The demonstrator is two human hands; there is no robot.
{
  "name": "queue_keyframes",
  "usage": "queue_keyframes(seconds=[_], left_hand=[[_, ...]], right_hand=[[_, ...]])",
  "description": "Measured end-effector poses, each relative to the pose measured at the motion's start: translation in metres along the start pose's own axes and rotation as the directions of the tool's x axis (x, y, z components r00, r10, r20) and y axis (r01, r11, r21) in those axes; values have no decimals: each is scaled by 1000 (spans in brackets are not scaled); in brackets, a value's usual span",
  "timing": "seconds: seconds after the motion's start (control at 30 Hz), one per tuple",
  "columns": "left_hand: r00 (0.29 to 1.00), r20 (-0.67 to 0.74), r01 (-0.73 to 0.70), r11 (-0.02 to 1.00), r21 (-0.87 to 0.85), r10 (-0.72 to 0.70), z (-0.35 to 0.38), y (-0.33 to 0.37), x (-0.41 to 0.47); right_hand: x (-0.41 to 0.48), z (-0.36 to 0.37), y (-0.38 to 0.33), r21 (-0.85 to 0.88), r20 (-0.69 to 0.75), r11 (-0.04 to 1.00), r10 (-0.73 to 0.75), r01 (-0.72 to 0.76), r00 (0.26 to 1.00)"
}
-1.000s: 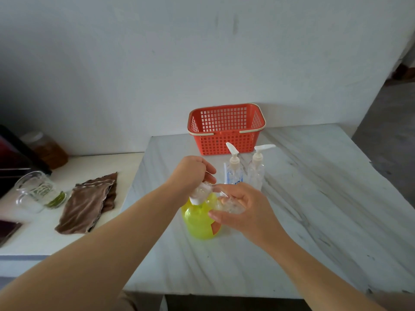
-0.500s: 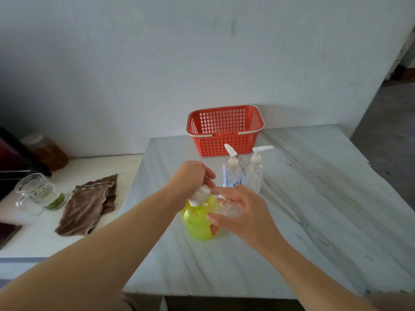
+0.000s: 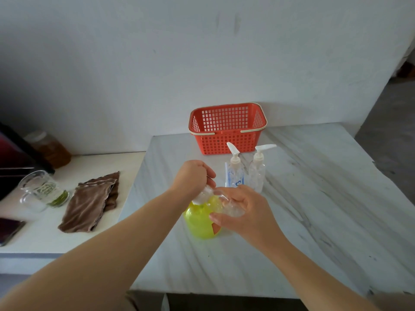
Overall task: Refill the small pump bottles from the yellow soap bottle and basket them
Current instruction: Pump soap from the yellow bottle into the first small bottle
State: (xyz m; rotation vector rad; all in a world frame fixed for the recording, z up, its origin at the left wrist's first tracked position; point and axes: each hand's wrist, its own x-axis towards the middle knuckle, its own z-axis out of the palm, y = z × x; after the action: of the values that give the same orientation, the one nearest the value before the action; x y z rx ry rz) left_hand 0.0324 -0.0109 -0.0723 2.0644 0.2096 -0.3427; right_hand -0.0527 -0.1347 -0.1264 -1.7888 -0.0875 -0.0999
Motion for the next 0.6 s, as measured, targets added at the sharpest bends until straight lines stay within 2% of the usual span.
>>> queue_keyframes(seconds=[0.07,0.2,0.3,0.4,0.5,0.6], left_hand=[[999,19,27,999,-22,-27,-3,3,-2],[987,143,69,998,-4,-68,-9,17,-11],[985,162,55,998,11,-56,-10,20,-12],[991,127,35,999,-5,-34,-9,14,-10],[1000,10,18,996,-88,-17,-5,3,-4],[1000,-1,9,997,-80,-9,-2,-2,0]], right_hand=[[1,1,0,5,6,1000,-2,2,1000],[3,0,-1,1,2,999,-33,33,999],[3,-1,1,-8,4,999,-39,39,999],[2,0,0,-39,3,998,-51,51,999],[3,0,-2,-60,-1,997,-41,41,999],[3,-1,-2,-61,7,998,-33,33,999]])
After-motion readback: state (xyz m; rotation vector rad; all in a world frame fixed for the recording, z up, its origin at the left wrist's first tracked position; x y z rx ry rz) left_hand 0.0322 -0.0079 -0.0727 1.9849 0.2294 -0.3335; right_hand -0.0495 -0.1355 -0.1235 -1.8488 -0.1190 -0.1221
